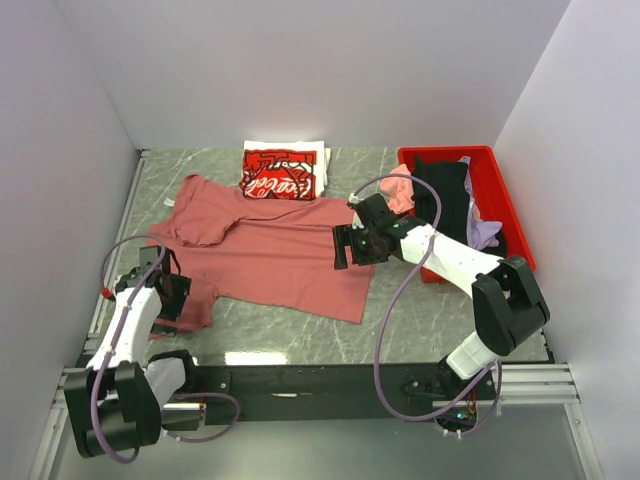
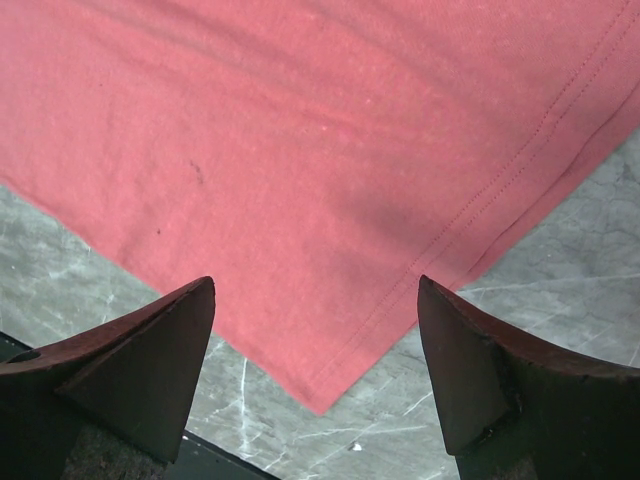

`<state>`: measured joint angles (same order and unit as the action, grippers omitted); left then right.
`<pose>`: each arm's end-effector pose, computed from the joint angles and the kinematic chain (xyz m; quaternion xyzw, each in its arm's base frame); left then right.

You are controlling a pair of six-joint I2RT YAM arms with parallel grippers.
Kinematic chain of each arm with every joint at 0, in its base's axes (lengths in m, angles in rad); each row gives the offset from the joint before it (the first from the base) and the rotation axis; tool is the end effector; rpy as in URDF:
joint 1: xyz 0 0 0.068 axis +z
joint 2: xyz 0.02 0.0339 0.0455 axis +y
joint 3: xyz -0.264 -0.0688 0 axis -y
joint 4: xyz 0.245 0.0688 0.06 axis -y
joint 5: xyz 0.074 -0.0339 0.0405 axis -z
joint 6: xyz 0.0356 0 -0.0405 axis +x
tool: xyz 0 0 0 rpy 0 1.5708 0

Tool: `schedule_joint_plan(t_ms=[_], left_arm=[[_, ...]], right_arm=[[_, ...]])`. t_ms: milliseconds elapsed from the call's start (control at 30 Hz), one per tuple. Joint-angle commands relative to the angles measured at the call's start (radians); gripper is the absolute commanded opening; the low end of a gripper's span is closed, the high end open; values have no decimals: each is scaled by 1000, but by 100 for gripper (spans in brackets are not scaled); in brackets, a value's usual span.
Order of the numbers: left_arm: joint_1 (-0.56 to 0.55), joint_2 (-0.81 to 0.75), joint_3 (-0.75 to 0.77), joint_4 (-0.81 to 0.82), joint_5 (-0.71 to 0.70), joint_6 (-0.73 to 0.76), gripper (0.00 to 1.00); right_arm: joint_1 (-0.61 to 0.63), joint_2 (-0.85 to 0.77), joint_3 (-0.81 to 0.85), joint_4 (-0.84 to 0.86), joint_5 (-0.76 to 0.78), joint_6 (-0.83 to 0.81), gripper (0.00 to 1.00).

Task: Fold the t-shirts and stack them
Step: Fold the tshirt

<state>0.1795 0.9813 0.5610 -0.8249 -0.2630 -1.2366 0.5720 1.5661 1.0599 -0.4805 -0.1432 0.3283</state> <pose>0.1519 0.0370 0.1851 -0.6524 0.7293 0.0307 0.2040 0.2683 0.1788 0.2201 -0.1365 0.9456 0.1866 0.2288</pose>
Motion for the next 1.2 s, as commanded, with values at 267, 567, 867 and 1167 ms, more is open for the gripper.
schedule_joint_plan(t_ms=[267, 567, 867, 1167], left_arm=[[-6, 42, -59, 30, -41, -115, 93], [-5, 106, -88, 122, -67, -89, 33], [-5, 42, -88, 87, -62, -87, 1], [-5, -266, -144, 49, -44, -123, 1]], right_arm=[[2, 15, 20, 17, -22, -5, 88], [29, -6, -17, 19, -9, -18, 88], [262, -58, -72, -67, 112, -115, 86], [408, 23, -121, -92, 188, -3, 80]])
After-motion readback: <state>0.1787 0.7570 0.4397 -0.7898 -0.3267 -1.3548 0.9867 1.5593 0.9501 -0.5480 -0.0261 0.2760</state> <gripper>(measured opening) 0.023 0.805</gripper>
